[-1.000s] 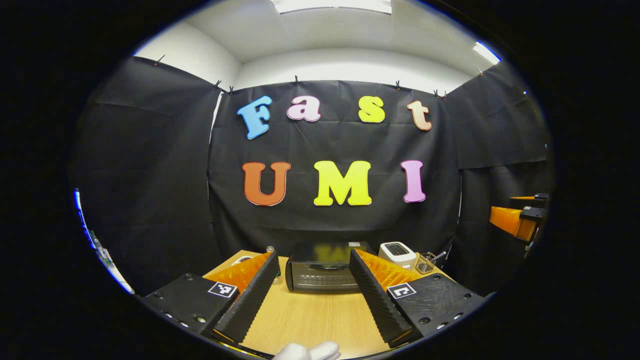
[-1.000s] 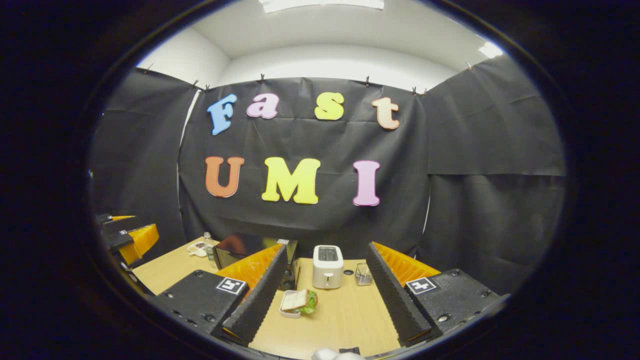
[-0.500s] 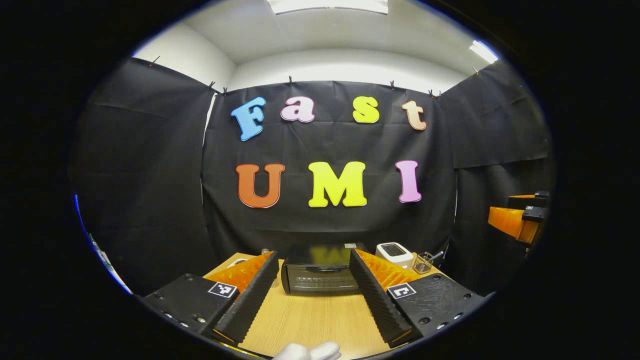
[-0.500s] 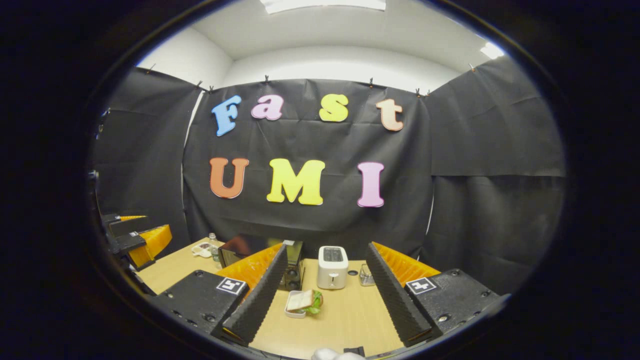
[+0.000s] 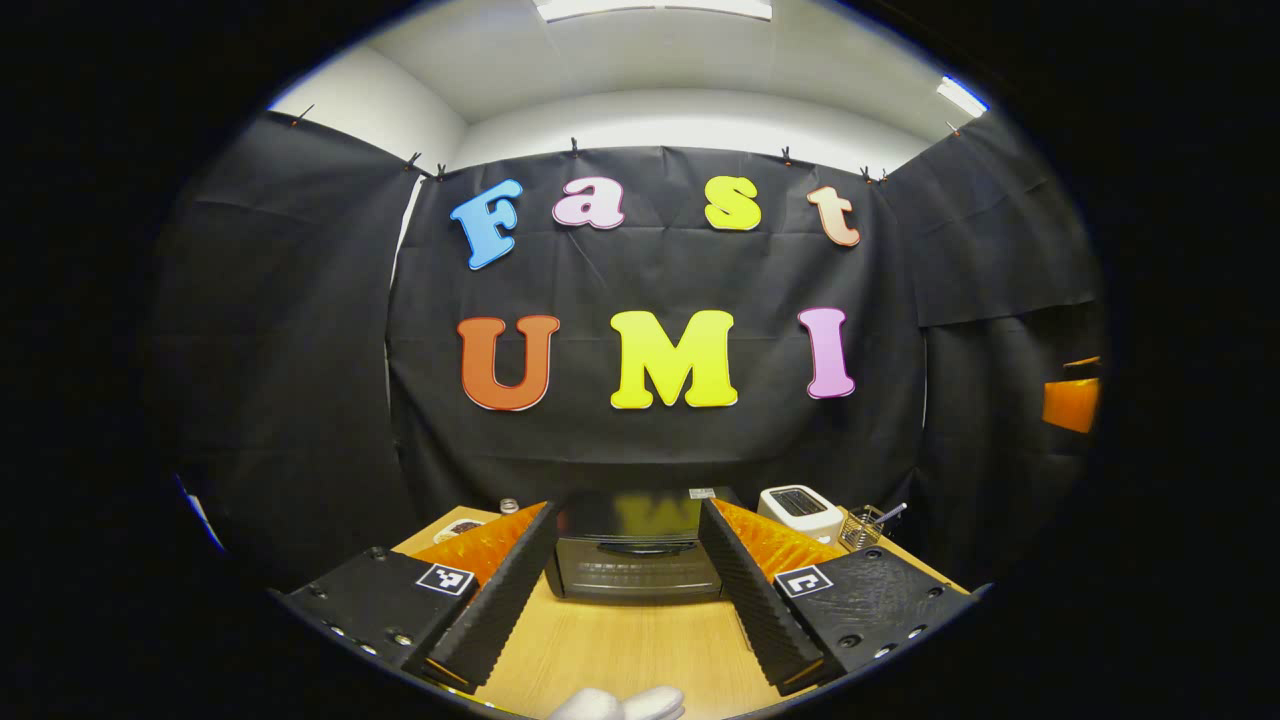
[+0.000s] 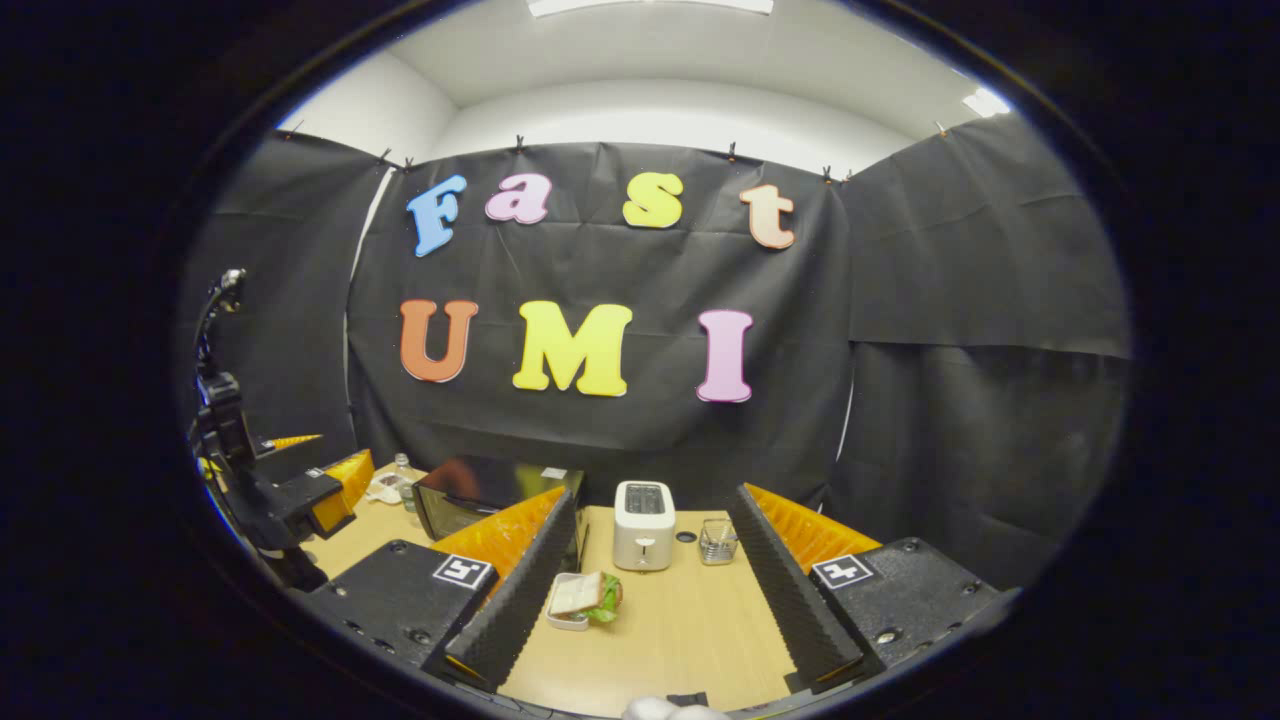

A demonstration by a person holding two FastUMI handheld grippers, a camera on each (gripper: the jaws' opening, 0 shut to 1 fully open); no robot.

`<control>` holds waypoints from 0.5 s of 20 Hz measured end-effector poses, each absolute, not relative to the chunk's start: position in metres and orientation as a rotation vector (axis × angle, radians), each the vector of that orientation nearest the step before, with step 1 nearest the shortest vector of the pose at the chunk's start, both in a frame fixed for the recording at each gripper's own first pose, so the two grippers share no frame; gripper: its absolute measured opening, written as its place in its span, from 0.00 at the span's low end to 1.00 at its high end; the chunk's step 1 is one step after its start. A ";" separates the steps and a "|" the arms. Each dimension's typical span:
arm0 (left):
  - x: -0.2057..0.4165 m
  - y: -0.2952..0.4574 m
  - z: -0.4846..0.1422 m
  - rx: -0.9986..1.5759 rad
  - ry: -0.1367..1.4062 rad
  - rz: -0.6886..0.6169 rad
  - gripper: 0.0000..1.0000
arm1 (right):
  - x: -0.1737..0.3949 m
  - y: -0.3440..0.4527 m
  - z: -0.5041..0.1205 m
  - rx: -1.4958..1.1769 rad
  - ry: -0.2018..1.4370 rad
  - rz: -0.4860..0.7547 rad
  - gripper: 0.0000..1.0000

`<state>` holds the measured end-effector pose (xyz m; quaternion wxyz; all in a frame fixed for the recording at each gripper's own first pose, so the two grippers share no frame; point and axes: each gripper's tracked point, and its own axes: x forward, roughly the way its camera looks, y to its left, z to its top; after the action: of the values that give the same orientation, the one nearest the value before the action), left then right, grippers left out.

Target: Open the electric oven with the left hand, put the food in, and close the electric oven.

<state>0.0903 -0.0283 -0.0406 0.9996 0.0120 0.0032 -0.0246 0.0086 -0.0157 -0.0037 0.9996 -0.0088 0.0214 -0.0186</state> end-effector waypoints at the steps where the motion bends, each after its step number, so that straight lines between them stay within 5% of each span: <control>1: 0.104 -0.033 -0.050 0.018 0.015 -0.056 0.93 | 0.011 -0.019 -0.003 -0.019 0.048 -0.043 1.00; 10: 0.234 -0.050 -0.142 0.028 0.181 -0.051 0.94 | 0.028 -0.047 -0.006 -0.061 0.087 -0.129 1.00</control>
<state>0.2338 -0.0496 -0.1416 0.9955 0.0141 0.0902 -0.0254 0.0283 -0.0472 -0.0060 0.9965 -0.0306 0.0435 -0.0643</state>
